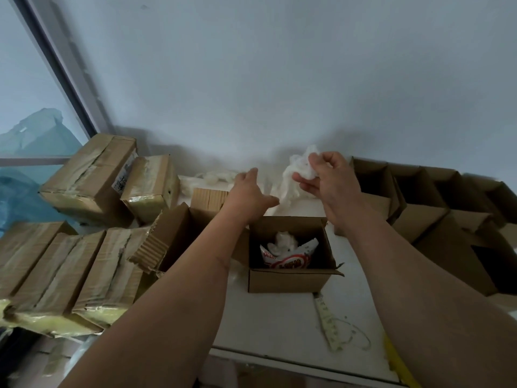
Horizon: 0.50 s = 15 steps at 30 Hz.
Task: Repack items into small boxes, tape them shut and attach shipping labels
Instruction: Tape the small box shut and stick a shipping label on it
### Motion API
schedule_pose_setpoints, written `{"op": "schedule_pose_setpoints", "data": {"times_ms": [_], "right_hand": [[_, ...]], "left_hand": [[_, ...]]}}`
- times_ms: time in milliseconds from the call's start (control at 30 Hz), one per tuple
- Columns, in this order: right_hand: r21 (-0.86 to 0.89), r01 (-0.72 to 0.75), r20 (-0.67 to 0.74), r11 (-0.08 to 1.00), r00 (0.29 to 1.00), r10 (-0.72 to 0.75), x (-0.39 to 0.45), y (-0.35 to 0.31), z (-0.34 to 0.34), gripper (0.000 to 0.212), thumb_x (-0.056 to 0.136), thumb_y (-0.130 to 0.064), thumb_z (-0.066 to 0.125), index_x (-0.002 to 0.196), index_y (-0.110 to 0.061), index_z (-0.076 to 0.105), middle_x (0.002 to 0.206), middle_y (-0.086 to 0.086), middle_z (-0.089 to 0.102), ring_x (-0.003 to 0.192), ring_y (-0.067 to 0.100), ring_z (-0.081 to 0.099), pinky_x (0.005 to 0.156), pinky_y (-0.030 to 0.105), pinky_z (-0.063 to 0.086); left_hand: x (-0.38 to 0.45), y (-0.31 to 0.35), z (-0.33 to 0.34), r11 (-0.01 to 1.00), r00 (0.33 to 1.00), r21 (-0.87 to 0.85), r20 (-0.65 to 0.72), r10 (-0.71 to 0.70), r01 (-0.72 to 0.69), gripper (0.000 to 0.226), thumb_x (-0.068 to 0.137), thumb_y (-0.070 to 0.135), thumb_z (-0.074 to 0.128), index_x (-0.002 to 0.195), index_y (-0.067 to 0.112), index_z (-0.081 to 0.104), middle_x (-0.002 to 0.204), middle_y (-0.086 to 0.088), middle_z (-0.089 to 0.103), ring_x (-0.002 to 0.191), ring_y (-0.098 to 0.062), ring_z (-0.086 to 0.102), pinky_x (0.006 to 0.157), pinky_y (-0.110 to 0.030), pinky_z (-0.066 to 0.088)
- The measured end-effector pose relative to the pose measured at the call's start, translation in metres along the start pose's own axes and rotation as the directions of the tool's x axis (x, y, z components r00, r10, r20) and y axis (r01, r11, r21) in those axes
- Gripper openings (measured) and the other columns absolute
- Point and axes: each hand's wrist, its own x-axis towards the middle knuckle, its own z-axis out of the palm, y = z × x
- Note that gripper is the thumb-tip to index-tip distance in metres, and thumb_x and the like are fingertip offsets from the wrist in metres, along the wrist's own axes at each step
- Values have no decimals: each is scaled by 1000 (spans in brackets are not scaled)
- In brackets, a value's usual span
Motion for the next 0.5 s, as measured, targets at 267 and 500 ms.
{"op": "schedule_pose_setpoints", "data": {"times_ms": [267,500], "right_hand": [[-146,137,77,980,989,-127,-41,-3,-17,19,98,-25,57,109,-10,57,113,11,64,86,19,74,82,35,59],[-151,107,107,983,990,-91,-79,-3,-43,13,98,-23,55,103,-11,58,99,2,68,84,21,73,77,37,60]], "left_hand": [[-43,17,-3,936,919,148,-192,345,-321,46,90,10,59,134,17,47,138,-1,40,114,-20,53,83,-25,42],[-75,2,-14,833,921,404,71,384,-378,14,93,38,59,103,28,61,108,11,58,108,-14,52,101,-31,34]]}}
